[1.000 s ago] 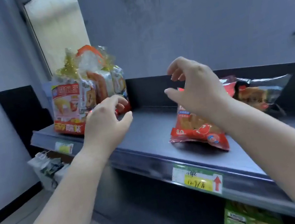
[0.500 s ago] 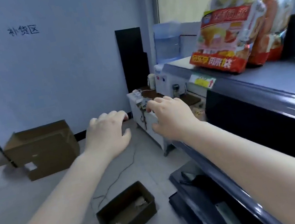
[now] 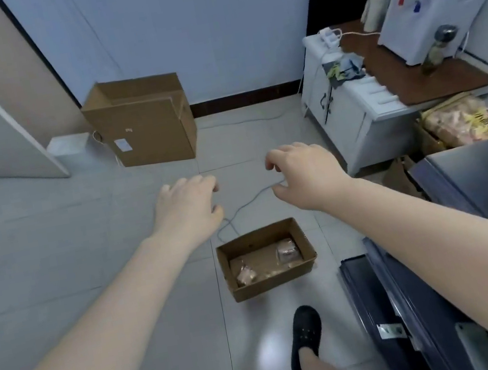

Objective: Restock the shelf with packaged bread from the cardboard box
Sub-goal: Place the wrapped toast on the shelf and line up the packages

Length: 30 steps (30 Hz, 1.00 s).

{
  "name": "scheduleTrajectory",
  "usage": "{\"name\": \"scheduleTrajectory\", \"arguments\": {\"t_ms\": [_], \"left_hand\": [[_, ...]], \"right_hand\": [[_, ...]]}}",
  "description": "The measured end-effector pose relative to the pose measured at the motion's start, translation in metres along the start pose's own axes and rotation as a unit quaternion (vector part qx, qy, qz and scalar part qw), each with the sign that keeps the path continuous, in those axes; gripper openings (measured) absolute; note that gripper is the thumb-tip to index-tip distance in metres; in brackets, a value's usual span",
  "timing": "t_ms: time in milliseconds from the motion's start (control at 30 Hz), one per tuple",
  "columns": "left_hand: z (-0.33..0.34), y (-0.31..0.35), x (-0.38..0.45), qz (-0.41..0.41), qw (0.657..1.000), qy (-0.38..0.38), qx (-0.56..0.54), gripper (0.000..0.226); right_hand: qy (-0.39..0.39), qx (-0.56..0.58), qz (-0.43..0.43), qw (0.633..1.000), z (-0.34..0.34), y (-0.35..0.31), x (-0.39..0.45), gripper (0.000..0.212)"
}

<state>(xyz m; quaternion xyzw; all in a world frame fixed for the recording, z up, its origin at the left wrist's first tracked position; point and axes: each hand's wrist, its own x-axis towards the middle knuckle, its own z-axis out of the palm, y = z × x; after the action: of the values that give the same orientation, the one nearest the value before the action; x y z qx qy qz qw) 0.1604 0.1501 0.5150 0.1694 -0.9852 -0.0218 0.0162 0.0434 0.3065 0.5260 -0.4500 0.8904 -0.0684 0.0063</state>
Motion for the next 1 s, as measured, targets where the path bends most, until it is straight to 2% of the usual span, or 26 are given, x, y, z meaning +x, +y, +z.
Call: {"name": "scheduleTrajectory", "arguments": {"t_ms": [100, 300, 500, 767, 1000], "left_hand": [[0.051, -0.016, 0.048, -0.032, 0.998, -0.05, -0.012, 0.033], [0.18, -0.041, 0.131, -0.104, 0.975, -0.187, -0.053, 0.035], [0.35, -0.069, 0.177, -0.097, 0.954, -0.277, -0.066, 0.033], [0.595, -0.088, 0.211, -0.075, 0.928, -0.359, -0.058, 0.034], [0.756, -0.073, 0.19, -0.071, 0.896, -0.434, -0.065, 0.054]], "right_hand": [[-0.047, 0.029, 0.0, 0.998, 0.053, 0.029, 0.055, 0.035], [-0.204, 0.074, 0.038, 0.975, 0.176, 0.086, 0.146, 0.033], [-0.305, 0.072, 0.076, 0.946, 0.341, 0.127, 0.202, 0.029], [-0.409, 0.069, 0.147, 0.898, 0.585, 0.174, 0.2, 0.028], [-0.485, 0.074, 0.106, 0.865, 0.74, 0.181, 0.172, 0.038]]}}
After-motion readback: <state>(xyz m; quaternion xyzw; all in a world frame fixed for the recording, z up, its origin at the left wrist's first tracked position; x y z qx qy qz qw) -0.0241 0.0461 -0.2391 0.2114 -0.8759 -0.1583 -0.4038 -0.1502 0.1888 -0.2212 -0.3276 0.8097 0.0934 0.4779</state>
